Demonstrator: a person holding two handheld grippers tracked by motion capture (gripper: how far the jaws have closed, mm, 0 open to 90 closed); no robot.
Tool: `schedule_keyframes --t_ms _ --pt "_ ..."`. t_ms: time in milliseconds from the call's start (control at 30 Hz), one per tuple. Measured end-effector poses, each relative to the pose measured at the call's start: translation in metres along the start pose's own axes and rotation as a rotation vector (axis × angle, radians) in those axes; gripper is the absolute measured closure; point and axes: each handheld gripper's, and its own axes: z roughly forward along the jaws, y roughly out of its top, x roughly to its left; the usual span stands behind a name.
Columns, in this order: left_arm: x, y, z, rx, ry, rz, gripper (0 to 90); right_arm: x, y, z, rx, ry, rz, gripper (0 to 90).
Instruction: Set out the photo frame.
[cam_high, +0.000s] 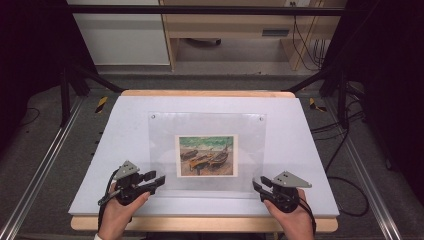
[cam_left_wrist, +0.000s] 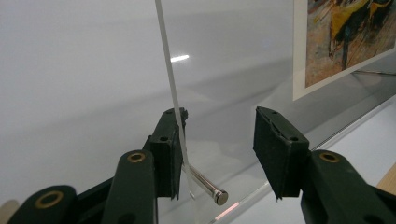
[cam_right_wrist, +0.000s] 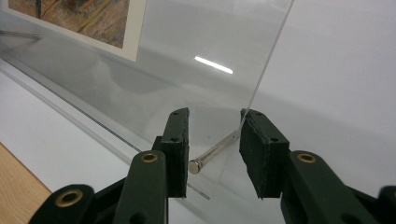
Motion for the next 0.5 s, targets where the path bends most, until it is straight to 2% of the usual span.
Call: schedule_keyframes --t_ms 500 --pt "-0.002 -0.0026 -0.0016 0.003 0.007 0.01 53.6 0.0011 -0.0023 -0.0012 0.006 -0.002 -0.006 65.5"
